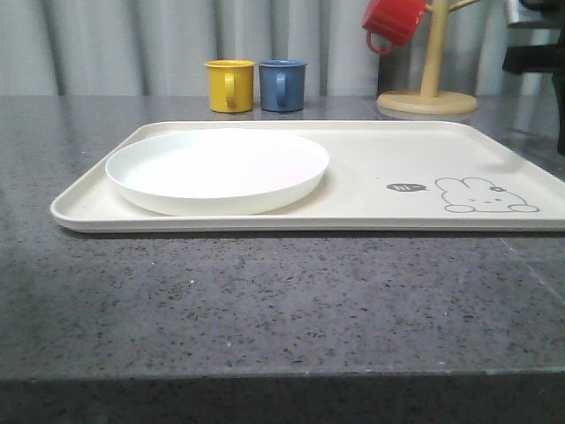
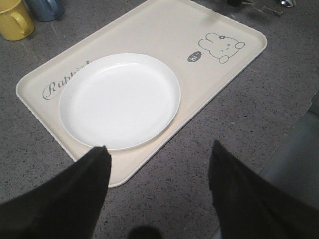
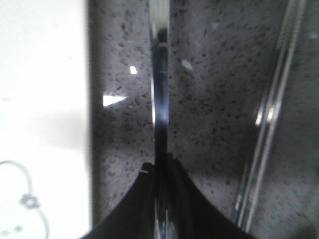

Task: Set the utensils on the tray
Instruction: 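Grasp the steel fork with the right gripper, then carry the fork with the right gripper onto the tray beside the plate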

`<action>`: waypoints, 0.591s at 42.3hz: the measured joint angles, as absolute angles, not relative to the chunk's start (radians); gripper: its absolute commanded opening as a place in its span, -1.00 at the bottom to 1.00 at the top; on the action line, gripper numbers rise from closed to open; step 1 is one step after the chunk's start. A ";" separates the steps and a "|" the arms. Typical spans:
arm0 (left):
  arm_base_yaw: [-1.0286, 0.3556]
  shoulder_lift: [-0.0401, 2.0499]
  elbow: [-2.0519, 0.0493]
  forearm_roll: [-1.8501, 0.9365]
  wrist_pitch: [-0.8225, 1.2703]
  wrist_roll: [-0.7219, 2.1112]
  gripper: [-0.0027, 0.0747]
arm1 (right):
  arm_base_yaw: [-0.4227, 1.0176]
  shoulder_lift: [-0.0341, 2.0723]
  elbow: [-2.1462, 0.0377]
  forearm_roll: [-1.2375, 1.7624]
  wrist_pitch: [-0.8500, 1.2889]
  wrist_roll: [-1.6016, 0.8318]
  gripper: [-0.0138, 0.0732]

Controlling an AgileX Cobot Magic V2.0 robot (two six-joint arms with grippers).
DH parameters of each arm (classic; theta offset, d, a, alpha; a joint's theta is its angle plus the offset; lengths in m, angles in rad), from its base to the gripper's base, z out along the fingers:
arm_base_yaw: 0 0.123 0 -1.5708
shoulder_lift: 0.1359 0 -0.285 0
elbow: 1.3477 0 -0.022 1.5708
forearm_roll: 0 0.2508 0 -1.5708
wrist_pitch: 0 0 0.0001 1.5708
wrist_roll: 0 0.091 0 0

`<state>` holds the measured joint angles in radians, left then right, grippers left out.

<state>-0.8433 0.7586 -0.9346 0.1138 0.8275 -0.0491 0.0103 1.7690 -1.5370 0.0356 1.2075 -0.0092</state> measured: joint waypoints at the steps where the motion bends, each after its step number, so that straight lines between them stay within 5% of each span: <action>1: -0.843 0.759 -0.935 0.114 0.828 -0.049 0.18 | 0.016 1.762 -1.547 0.036 1.214 -0.009 -0.77; 14: -0.843 0.759 -0.935 0.114 0.828 -0.050 0.18 | 0.299 1.736 -1.704 0.040 1.232 -0.022 -0.77; 25: -0.843 0.759 -0.935 0.114 0.828 -0.051 0.18 | 0.420 1.830 -1.740 0.060 1.238 0.217 -0.77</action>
